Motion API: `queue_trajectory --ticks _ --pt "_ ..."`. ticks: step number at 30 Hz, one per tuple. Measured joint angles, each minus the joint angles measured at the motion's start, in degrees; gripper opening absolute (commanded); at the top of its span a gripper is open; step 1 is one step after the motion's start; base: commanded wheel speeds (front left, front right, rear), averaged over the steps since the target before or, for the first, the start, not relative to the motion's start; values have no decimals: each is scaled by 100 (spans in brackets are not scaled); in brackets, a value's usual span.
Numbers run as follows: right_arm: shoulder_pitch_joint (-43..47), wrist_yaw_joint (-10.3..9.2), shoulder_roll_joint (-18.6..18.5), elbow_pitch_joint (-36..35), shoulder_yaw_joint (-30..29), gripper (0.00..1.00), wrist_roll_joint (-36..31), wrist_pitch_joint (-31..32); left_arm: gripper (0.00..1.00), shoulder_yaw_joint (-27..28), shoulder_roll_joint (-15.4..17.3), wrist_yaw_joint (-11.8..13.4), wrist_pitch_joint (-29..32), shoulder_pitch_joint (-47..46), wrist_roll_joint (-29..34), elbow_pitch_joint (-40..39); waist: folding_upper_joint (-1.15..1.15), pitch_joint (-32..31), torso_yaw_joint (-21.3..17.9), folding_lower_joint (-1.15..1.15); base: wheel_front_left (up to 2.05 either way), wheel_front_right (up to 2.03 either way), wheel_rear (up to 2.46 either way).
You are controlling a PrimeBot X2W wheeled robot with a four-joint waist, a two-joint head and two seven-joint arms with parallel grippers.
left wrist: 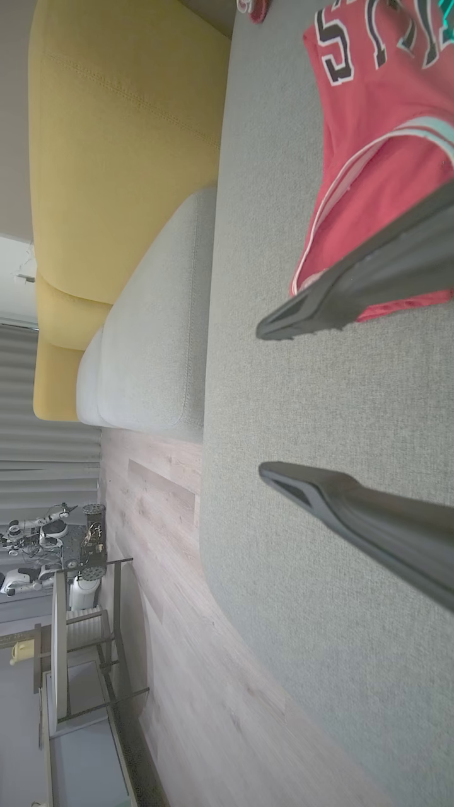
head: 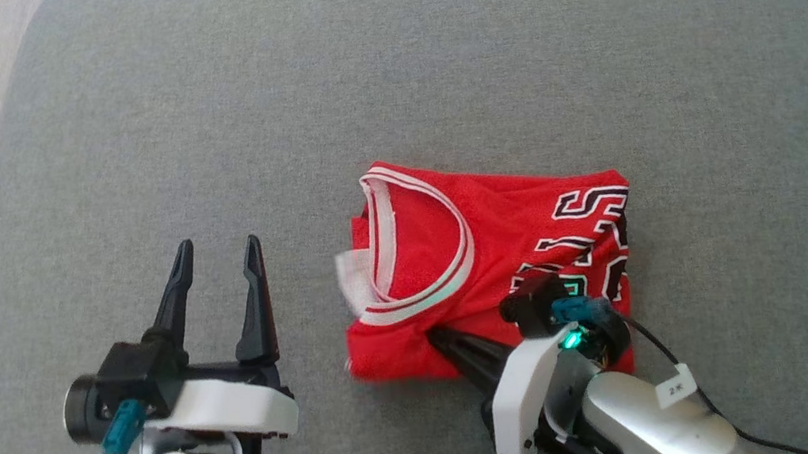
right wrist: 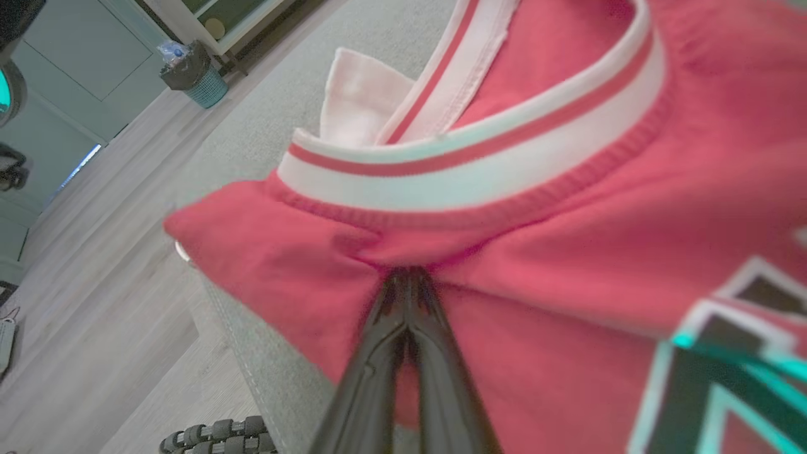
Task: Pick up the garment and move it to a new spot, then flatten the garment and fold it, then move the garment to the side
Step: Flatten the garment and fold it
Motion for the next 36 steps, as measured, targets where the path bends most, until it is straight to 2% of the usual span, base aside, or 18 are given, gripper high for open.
queue_trajectory --ticks 4,9,17,24,25,26,27,28,32,36 --pt "0 0 2 -2 -83 0 60 -264 100 56 -15 0 0 2 0 -1 0 -25 -40 0 0 0 0" --pt "18 0 -10 -342 -645 0 67 -645 100 132 -18 0 0 10 9 -5 0 -113 -149 0 0 0 0" --pt "566 0 -271 -1257 -2026 0 -311 -699 100 163 13 2 -1 89 18 -65 0 -300 -407 0 0 0 0" --pt "1279 0 -289 -2256 -3376 0 -873 -524 100 229 79 10 -9 222 60 -66 0 -468 -595 0 0 0 0" --pt "1363 0 -278 -2416 -3566 13 -959 -494 100 247 86 11 -18 253 59 -67 0 -495 -619 0 0 0 0" --pt "1458 0 -261 -2583 -3745 38 -1047 -471 100 268 93 14 -18 274 59 -66 0 -524 -643 0 0 0 0" --pt "1556 0 -236 -2733 -3913 85 -1137 -435 100 288 104 20 -18 292 59 -69 0 -552 -665 0 0 0 0" --pt "1655 0 -214 -2871 -4052 100 -1234 -378 100 301 123 29 -18 316 59 -76 0 -576 -688 0 0 0 0" --pt "2068 0 -132 -3325 -4431 100 -1473 -193 100 312 208 63 -16 399 59 -102 0 -668 -763 0 0 0 0" --pt "2240 0 -24 -3554 -4531 100 -1597 -114 100 319 236 67 11 450 58 -129 0 -712 -811 0 0 0 0"
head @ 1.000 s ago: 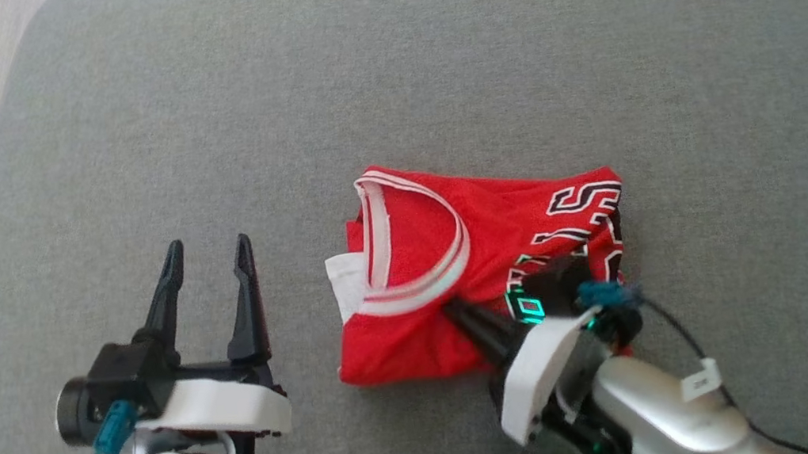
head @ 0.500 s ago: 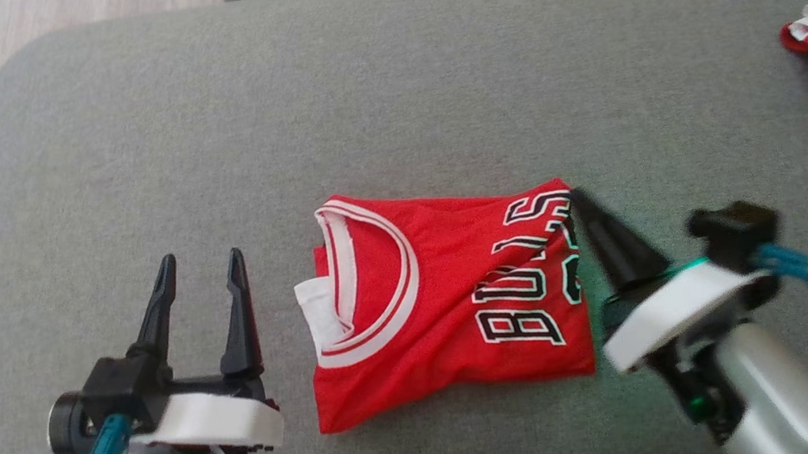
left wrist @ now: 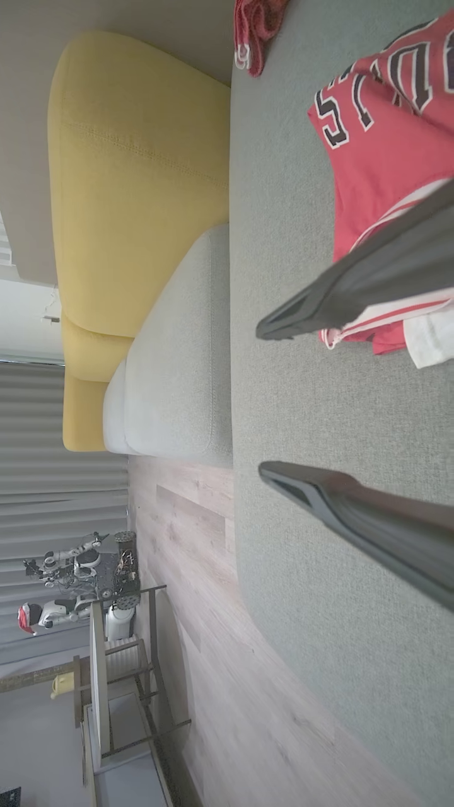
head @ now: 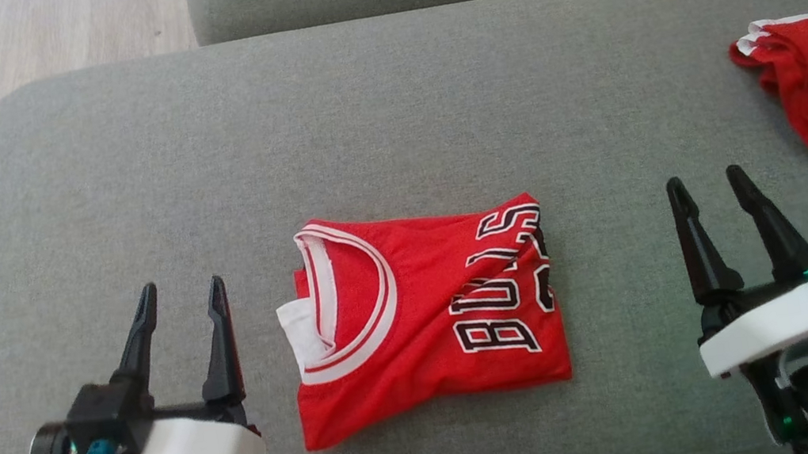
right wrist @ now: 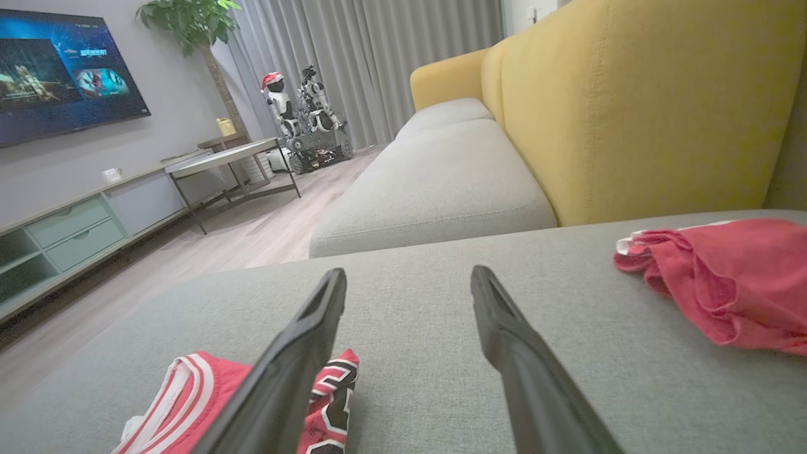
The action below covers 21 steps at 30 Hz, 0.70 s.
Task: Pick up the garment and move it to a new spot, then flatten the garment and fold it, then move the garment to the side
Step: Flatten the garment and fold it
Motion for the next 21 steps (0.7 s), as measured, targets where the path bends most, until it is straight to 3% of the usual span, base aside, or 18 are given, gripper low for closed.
queue_trajectory --ticks 9,21 --pt "295 0 43 -420 -207 100 -422 208 100 -3 80 52 76 202 0 -46 0 -221 -82 0 0 0 0" --pt "849 0 146 -615 -319 100 -515 392 100 -2 218 153 208 667 -55 -183 0 -608 -180 0 0 0 0"
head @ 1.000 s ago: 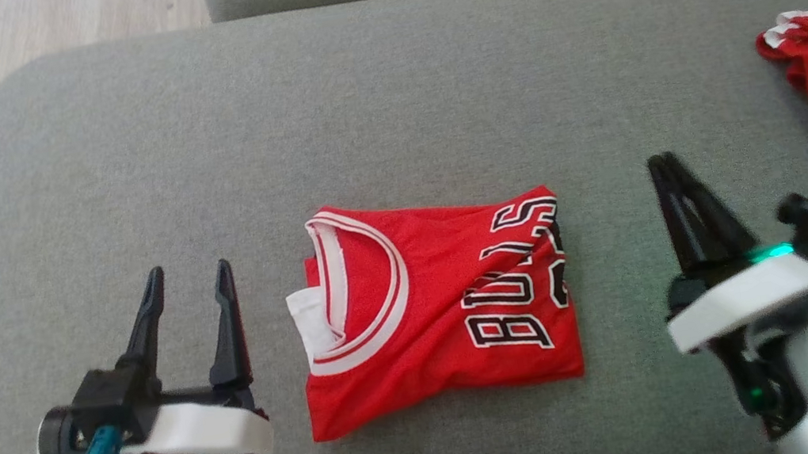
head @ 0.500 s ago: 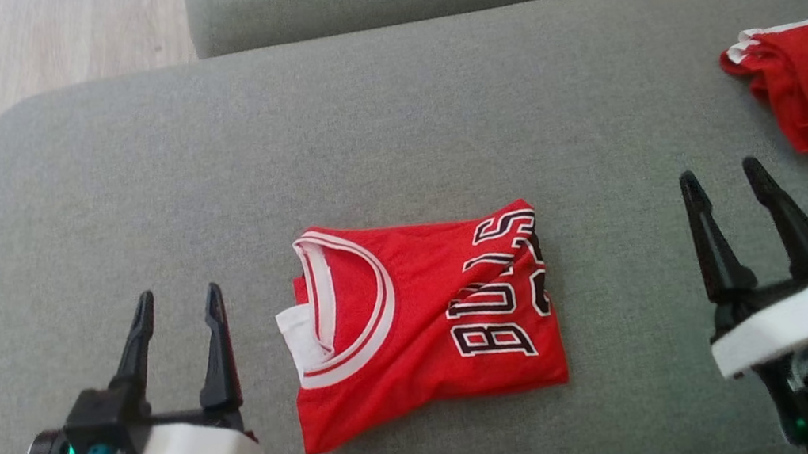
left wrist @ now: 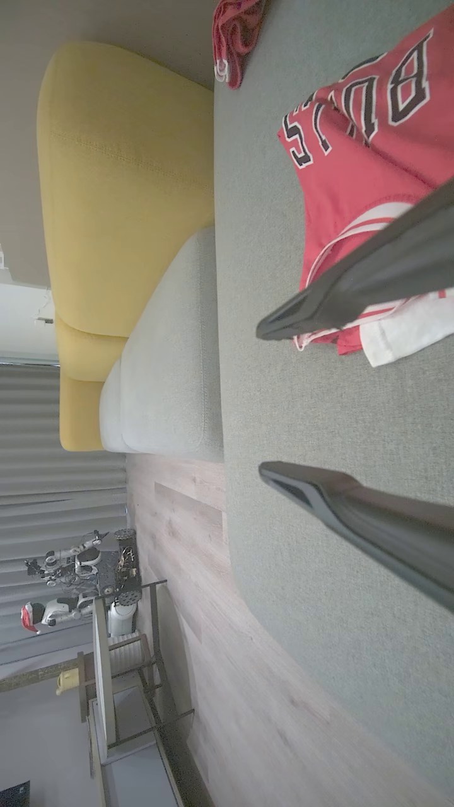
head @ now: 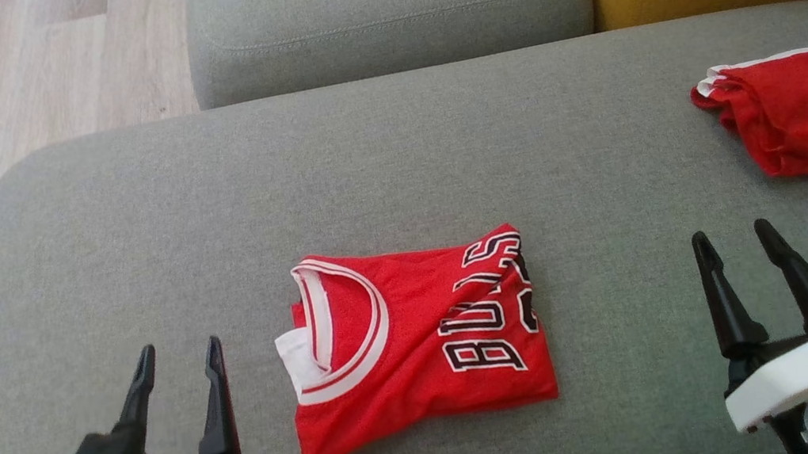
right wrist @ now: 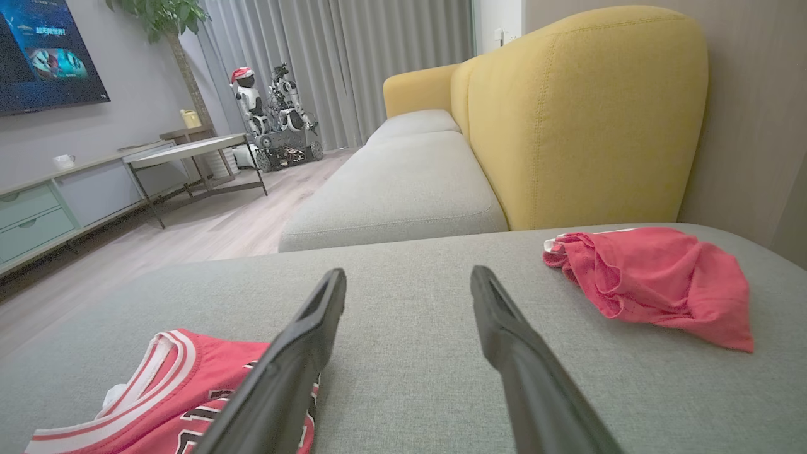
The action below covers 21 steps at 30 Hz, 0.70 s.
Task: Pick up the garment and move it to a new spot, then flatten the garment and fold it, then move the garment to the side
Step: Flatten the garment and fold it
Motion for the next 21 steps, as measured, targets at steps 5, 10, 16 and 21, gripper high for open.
queue_trajectory --ticks 5,10,16,21 --pt "112 0 4 -22 15 100 -88 54 100 -7 40 41 99 172 0 -53 0 -53 1 0 0 0 0" --pt "145 0 5 -22 20 100 -96 97 100 -13 62 46 101 191 -4 -85 0 -44 10 0 0 0 0" --pt "145 0 5 -21 27 100 -141 101 100 -25 83 89 101 191 -4 -101 0 -18 12 0 0 0 0" --pt "144 0 7 -18 30 100 -142 101 100 -38 93 93 101 190 -5 -104 0 -4 11 0 0 0 0"
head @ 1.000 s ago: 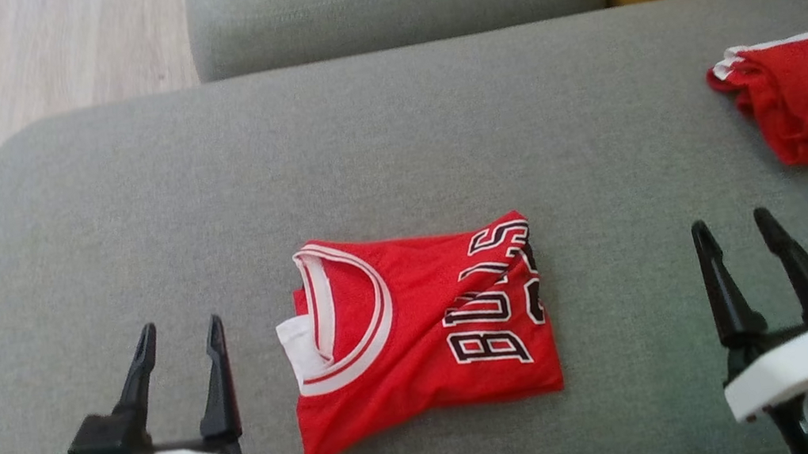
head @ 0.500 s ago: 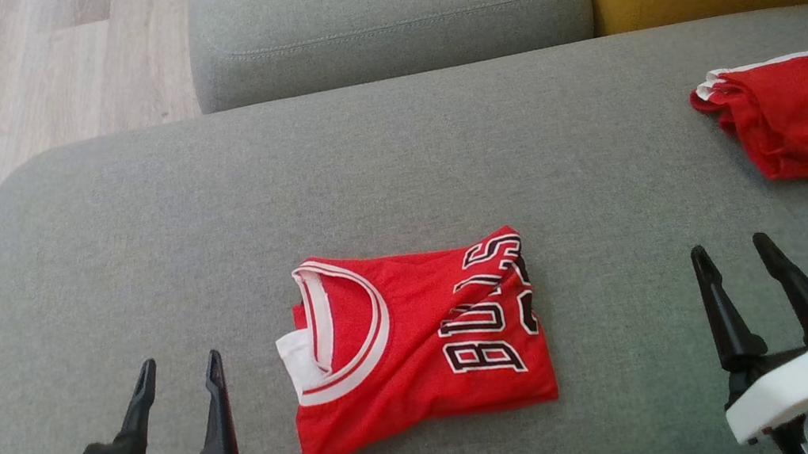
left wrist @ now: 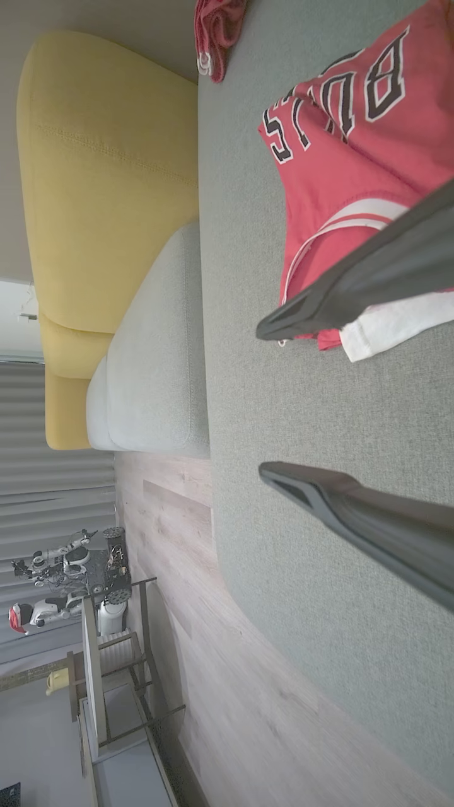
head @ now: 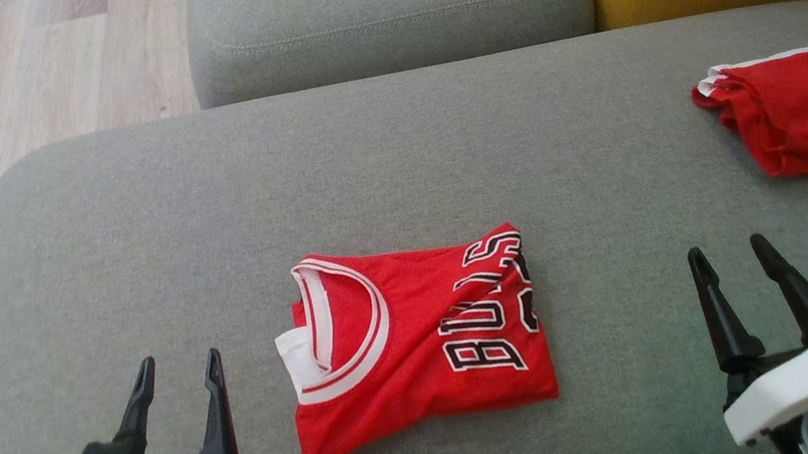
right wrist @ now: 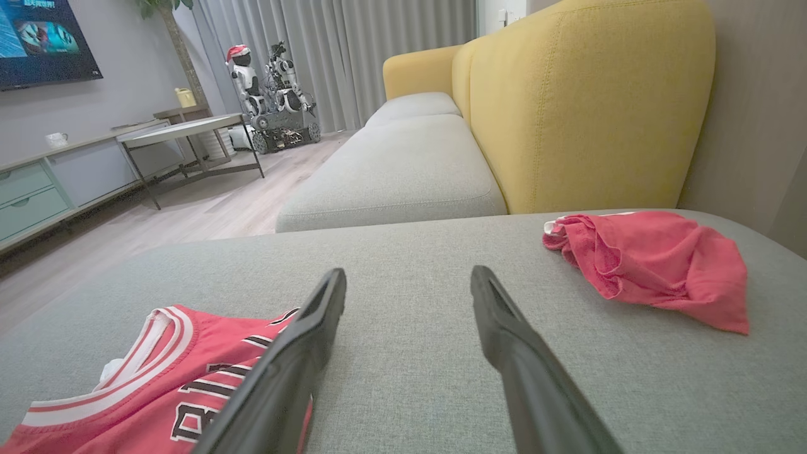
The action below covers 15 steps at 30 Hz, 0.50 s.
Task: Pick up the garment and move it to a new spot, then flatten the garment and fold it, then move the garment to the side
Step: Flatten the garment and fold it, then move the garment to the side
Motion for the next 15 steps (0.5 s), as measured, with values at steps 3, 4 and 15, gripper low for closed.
queue_trajectory --ticks 3,4,15 --pt "-1 0 0 3 4 100 0 0 100 -11 11 4 0 -1 0 -7 0 11 -5 0 0 0 0" --pt "-1 0 1 8 4 100 0 0 100 -18 16 5 0 -1 0 -8 0 15 -5 0 0 0 0" --pt "-37 0 2 182 11 100 3 9 100 -121 43 47 -3 -22 -42 -11 0 100 29 0 0 0 0"
